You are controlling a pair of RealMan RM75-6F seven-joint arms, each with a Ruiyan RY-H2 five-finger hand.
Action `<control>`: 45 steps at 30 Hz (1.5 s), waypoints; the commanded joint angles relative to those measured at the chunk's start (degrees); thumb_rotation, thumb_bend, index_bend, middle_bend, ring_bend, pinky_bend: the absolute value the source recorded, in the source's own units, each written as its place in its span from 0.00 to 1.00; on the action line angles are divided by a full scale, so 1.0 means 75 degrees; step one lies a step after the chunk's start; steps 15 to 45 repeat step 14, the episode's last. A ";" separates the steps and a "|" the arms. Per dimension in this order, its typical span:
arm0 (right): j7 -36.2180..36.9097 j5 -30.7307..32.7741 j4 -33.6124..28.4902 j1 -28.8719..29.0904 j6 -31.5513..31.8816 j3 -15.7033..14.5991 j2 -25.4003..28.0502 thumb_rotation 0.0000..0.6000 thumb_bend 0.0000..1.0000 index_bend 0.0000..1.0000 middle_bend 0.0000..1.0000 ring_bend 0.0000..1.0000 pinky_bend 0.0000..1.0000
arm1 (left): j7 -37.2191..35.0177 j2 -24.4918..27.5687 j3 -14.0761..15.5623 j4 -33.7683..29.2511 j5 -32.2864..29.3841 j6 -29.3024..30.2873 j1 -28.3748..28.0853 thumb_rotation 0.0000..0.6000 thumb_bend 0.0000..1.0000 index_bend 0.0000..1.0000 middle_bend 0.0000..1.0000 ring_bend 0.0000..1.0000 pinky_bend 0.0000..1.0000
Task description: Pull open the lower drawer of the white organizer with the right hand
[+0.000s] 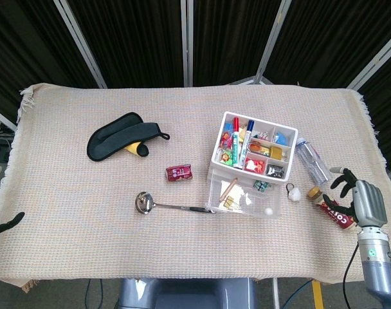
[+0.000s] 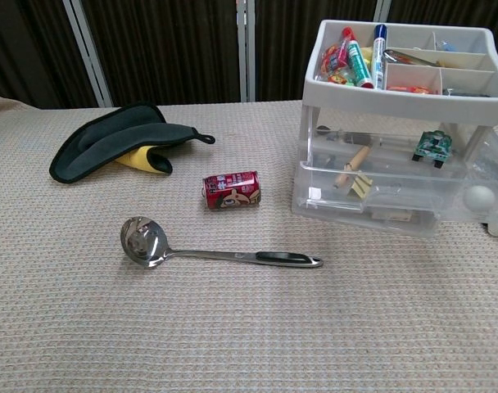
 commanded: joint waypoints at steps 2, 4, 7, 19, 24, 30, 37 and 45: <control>0.0521 -0.1235 0.0266 -0.0374 0.0585 -0.0398 0.0009 1.00 0.12 0.15 0.08 0.10 0.06 | 0.0093 -0.0053 0.0025 0.0047 0.0010 -0.0061 -0.0034 1.00 0.12 0.00 0.00 0.00 0.00; 0.0432 -0.1768 0.0534 -0.0479 0.0846 -0.0588 -0.0022 1.00 0.08 0.05 0.00 0.00 0.00 | 0.0162 -0.0092 0.0039 0.0080 0.0025 -0.0083 -0.0051 1.00 0.12 0.00 0.00 0.00 0.00; -0.0142 -0.2219 0.0771 -0.0582 0.1098 -0.0783 -0.0027 1.00 0.06 0.00 0.00 0.00 0.00 | 0.0264 -0.0148 0.0052 0.0147 0.0047 -0.0107 -0.0078 1.00 0.11 0.00 0.00 0.00 0.00; -0.1235 -0.2558 0.1046 -0.0842 0.1652 -0.0901 -0.0223 1.00 0.06 0.00 0.00 0.00 0.00 | 0.0428 -0.0252 0.0110 0.0370 0.0000 -0.0414 -0.0210 1.00 0.10 0.00 0.00 0.00 0.00; -0.1235 -0.2558 0.1046 -0.0842 0.1652 -0.0901 -0.0223 1.00 0.06 0.00 0.00 0.00 0.00 | 0.0428 -0.0252 0.0110 0.0370 0.0000 -0.0414 -0.0210 1.00 0.10 0.00 0.00 0.00 0.00; -0.1235 -0.2558 0.1046 -0.0842 0.1652 -0.0901 -0.0223 1.00 0.06 0.00 0.00 0.00 0.00 | 0.0428 -0.0252 0.0110 0.0370 0.0000 -0.0414 -0.0210 1.00 0.10 0.00 0.00 0.00 0.00; -0.1235 -0.2558 0.1046 -0.0842 0.1652 -0.0901 -0.0223 1.00 0.06 0.00 0.00 0.00 0.00 | 0.0428 -0.0252 0.0110 0.0370 0.0000 -0.0414 -0.0210 1.00 0.10 0.00 0.00 0.00 0.00; -0.1235 -0.2558 0.1046 -0.0842 0.1652 -0.0901 -0.0223 1.00 0.06 0.00 0.00 0.00 0.00 | 0.0428 -0.0252 0.0110 0.0370 0.0000 -0.0414 -0.0210 1.00 0.10 0.00 0.00 0.00 0.00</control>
